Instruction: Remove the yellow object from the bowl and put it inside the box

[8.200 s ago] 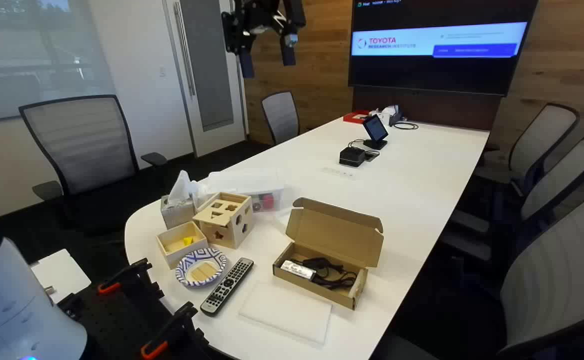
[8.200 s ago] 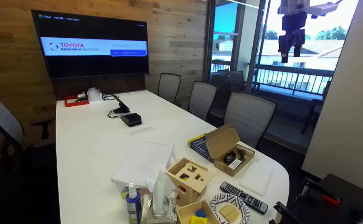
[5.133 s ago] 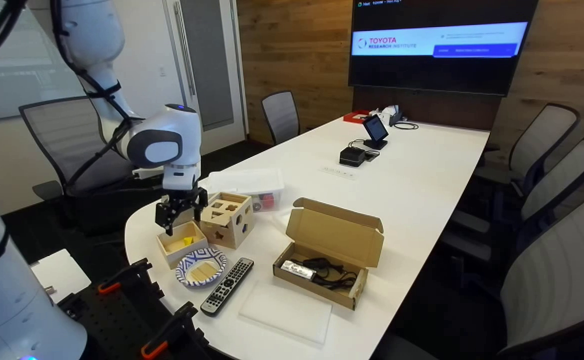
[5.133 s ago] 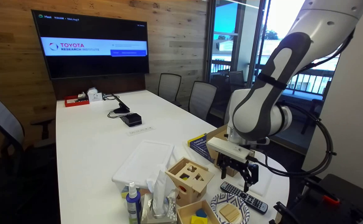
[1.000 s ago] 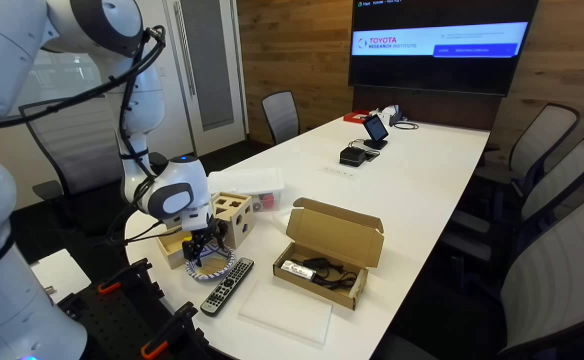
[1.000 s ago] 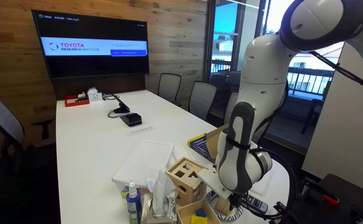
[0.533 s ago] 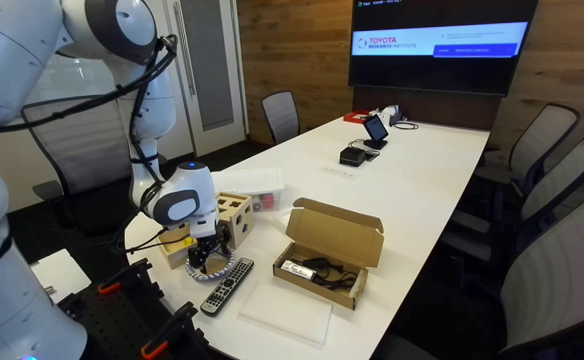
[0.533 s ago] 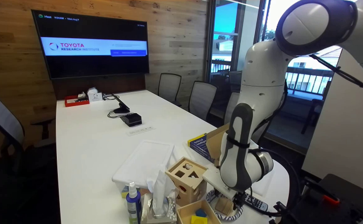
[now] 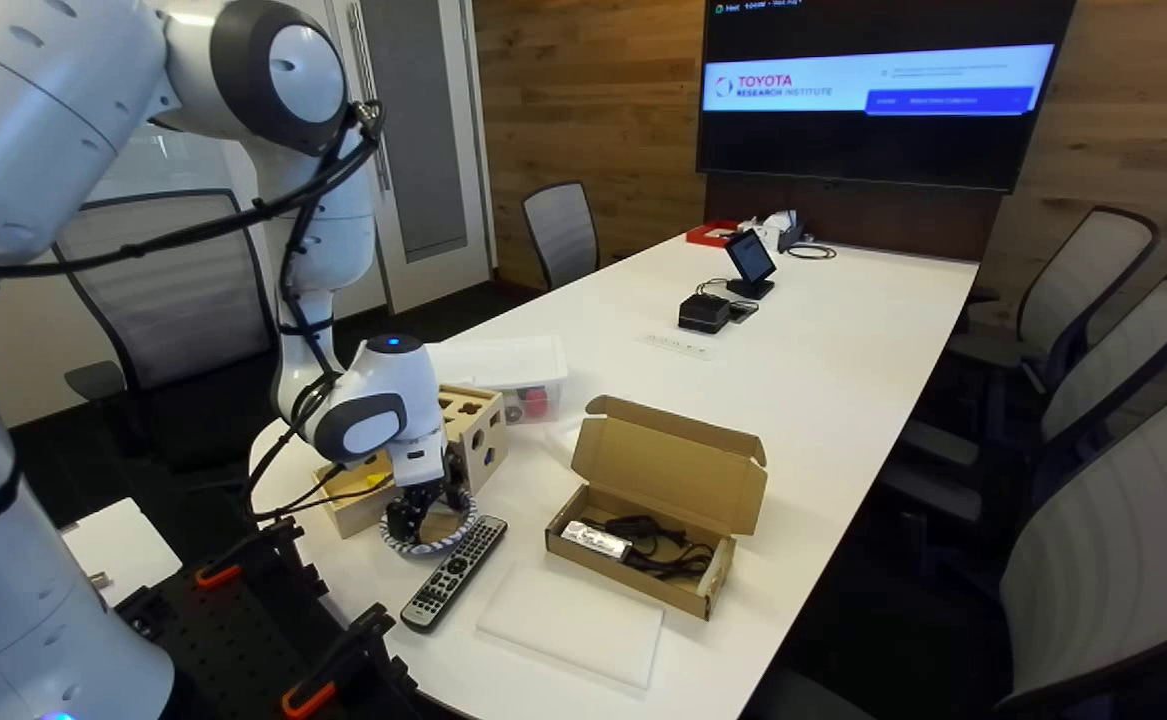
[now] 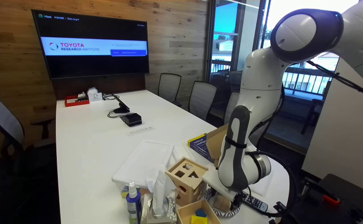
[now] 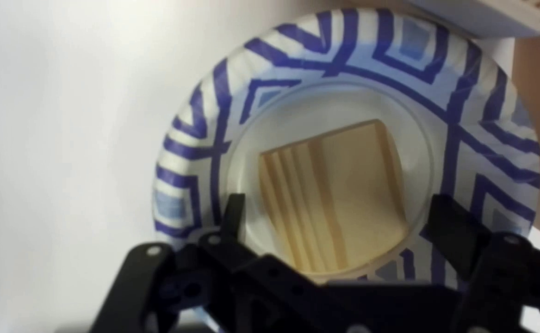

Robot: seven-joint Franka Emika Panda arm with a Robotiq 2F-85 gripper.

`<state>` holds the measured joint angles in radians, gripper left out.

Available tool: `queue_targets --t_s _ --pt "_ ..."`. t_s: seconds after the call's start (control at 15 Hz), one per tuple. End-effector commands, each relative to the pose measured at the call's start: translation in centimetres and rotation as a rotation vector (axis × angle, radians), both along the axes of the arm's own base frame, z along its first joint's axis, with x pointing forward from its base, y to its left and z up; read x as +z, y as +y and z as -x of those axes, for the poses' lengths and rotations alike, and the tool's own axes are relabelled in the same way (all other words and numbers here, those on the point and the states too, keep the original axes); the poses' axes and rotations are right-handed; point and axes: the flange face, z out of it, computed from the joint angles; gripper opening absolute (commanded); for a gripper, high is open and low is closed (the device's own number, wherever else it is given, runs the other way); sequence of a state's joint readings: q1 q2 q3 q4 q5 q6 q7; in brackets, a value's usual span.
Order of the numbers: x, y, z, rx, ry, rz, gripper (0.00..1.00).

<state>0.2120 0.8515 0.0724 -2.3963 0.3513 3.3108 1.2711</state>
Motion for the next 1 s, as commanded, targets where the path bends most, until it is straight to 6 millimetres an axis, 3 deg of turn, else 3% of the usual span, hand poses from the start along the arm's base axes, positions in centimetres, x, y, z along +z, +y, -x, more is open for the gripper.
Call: queue_targets --t_s 0.0,0.27,0.33,0.4,0.6,0.93 --pt "-0.6 0.1 -0.1 0.022 -0.018 -0.028 1.0" --pt "-0.7 -0.1 0.0 0.03 -0.008 -0.043 1.0" --pt "-0.7 -0.2 -0.1 0.034 -0.009 -0.046 0.91" --pt "-0.8 -0.3 -0.1 0.035 -0.007 -0.048 0.74" --pt "-0.8 -0.5 -0.1 0.041 0.0 -0.051 0.5" --pt "-0.3 -0.9 -0.4 0.056 -0.007 -0.051 0.49"
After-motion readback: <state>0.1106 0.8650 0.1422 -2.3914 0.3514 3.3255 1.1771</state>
